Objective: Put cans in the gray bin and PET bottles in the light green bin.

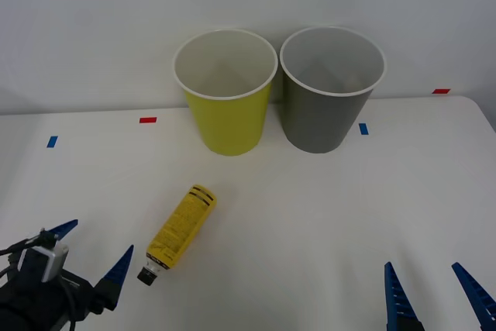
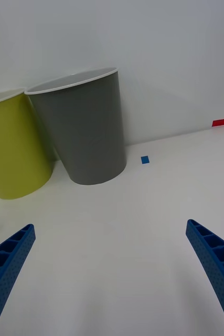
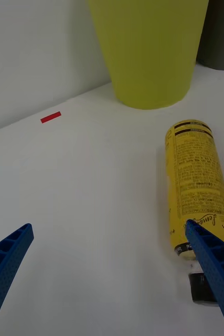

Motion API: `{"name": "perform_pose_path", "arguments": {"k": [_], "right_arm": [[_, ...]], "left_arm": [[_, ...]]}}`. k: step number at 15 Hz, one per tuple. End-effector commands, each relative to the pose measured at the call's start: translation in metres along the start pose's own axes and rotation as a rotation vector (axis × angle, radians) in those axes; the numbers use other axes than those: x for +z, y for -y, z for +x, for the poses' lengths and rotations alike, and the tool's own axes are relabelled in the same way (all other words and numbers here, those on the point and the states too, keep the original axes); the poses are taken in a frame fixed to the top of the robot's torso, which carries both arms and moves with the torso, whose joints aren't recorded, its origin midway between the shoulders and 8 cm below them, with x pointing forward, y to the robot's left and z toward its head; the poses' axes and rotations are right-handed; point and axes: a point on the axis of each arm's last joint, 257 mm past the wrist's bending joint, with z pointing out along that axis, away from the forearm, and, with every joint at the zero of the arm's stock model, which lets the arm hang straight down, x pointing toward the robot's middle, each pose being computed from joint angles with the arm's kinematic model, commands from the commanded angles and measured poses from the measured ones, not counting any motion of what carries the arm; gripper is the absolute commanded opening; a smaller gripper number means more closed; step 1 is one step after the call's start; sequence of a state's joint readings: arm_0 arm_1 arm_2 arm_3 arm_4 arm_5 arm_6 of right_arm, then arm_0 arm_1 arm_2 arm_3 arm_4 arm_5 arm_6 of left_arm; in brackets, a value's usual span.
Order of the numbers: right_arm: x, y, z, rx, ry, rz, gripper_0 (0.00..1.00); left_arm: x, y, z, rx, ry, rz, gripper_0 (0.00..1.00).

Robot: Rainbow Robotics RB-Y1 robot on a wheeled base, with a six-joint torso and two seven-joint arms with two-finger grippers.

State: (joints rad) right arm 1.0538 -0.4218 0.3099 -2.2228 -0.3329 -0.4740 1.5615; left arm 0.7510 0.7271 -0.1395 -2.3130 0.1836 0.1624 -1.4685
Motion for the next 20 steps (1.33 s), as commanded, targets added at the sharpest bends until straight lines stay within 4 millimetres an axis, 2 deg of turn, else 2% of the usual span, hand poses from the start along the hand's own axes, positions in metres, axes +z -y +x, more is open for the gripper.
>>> {"name": "perform_pose_path", "arguments": {"k": [1,8,13,20], "right_arm": [[0.0,0.0,0.0,0.0,0.0,0.0,1.0],[0.0,0.0,0.0,0.0,0.0,0.0,1.0],[0.0,0.0,0.0,0.0,0.0,0.0,1.0],[0.0,0.0,0.0,0.0,0.0,0.0,1.0]], "left_arm": [[0.019,0.001,-0.023,0.01,-0.087,0.025,1.0],[0.025,0.028,-0.044,0.034,-0.278,0.159,1.0],[0.027,0.047,-0.054,0.04,-0.346,0.256,1.0],[0.037,0.069,-0.056,0.173,-0.416,0.286,1.0]]}}
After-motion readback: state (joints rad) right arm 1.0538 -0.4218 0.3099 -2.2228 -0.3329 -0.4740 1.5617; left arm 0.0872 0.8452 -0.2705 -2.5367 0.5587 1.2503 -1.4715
